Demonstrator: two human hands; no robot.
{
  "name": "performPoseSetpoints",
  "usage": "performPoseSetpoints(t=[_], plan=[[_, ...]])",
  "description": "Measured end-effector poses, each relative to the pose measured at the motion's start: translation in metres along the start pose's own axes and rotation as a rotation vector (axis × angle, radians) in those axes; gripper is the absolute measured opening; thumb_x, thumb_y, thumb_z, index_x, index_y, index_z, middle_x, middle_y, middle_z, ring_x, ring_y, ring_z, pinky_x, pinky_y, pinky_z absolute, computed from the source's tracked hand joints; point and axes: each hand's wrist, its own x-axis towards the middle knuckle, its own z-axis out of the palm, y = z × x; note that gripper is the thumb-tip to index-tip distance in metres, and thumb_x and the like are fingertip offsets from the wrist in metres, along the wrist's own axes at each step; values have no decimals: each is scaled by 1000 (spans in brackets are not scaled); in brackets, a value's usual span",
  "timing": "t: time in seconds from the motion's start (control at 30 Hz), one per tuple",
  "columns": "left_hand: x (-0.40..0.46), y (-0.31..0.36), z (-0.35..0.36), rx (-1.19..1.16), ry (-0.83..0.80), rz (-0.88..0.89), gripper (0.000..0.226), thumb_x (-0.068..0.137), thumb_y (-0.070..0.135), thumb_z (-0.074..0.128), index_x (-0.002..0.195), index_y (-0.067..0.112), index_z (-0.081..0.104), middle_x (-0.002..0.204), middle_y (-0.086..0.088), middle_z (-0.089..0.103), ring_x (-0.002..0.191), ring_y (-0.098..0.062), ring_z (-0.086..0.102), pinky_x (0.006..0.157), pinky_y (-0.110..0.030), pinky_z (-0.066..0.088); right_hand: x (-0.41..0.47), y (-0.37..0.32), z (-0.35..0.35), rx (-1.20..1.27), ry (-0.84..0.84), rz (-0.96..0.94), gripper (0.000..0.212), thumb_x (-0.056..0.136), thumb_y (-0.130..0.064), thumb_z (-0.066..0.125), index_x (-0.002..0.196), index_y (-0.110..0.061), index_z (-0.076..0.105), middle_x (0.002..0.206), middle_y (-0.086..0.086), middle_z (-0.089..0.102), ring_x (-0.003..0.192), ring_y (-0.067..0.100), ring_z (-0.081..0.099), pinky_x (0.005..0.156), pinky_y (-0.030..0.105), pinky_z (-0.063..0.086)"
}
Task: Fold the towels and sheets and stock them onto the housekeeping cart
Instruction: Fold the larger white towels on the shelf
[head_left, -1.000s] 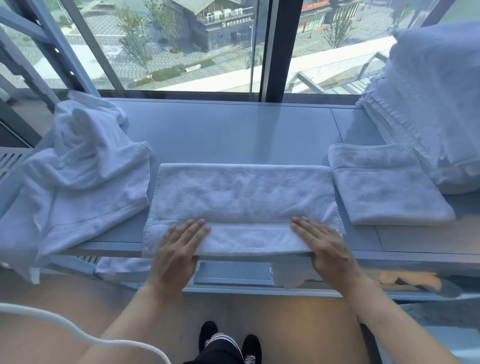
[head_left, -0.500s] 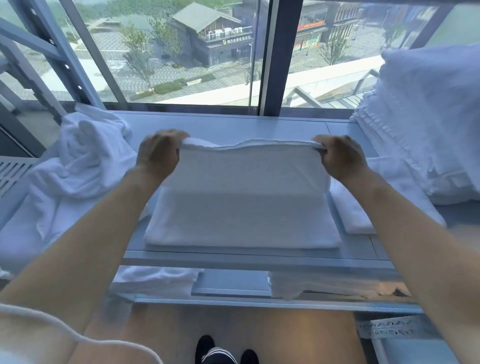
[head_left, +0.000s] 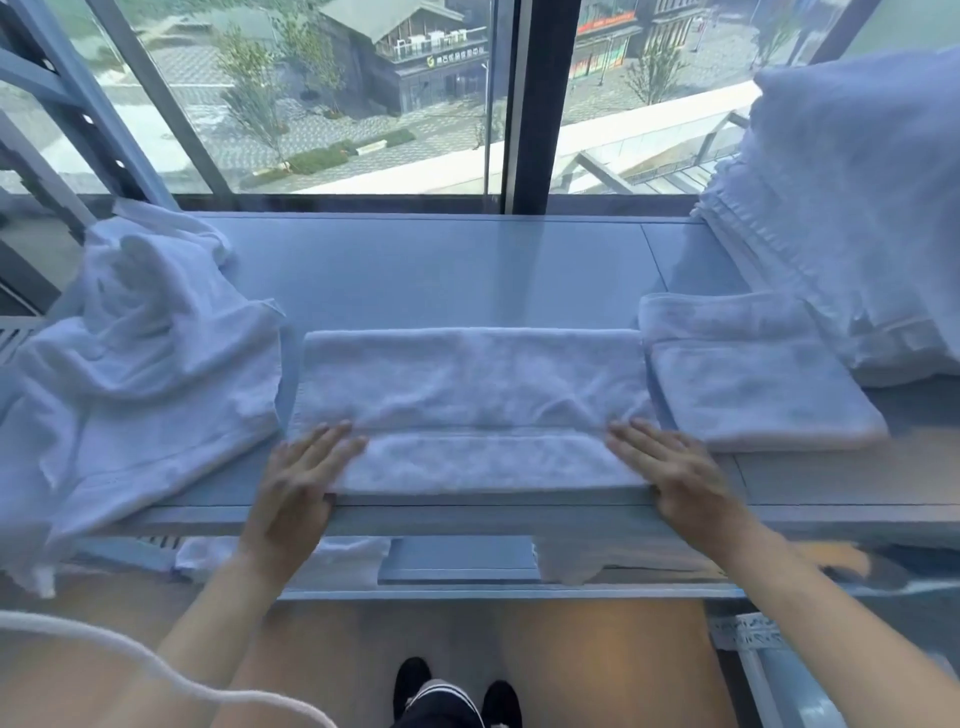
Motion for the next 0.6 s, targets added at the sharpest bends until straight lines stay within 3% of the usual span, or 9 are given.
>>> performPoseSetpoints(t=[0.1, 0.23, 0.33, 0.47, 0.6], plan=[[-3, -1, -4, -55, -137, -53, 87, 63, -20, 66, 142, 15, 61, 156, -4, 48, 146, -31, 43, 108, -66, 39, -4, -1, 1, 42, -114, 74, 87, 67, 22, 52, 148, -13, 55, 157, 4, 46, 147, 29, 42, 109, 52, 44], [4, 5, -20, -18, -304, -127, 69, 82, 30, 45, 152, 30, 48, 168, 8, 25, 158, -16, 15, 123, -61, 17, 5, -11, -11, 15, -250, 119, 81, 72, -9, 44, 152, -22, 48, 165, -1, 34, 155, 22, 26, 119, 53, 28], [19, 35, -15, -11, -332, -19, 68, 91, 52, 35, 155, 31, 42, 170, 6, 18, 158, -15, 10, 125, -54, 15, 25, -41, -9, 83, -252, 65, 77, 81, -28, 46, 158, -25, 37, 169, -3, 24, 157, 18, 17, 124, 49, 19], [72, 91, 28, 19, -363, 110, 58, 107, 45, 34, 162, 28, 25, 172, 5, 12, 159, -18, 8, 124, -55, 16, 85, -107, 23, 200, -237, 59, 67, 102, -43, 38, 163, -25, 21, 171, -5, 14, 158, 16, 10, 126, 47, 10], [107, 63, 43, 87, -358, 2, 59, 107, 51, 32, 162, 34, 21, 172, 7, 10, 158, -18, 9, 125, -51, 9, 119, -90, 47, 110, -286, 163, 63, 107, -46, 35, 164, -28, 17, 172, -5, 7, 158, 17, 7, 127, 45, 5]])
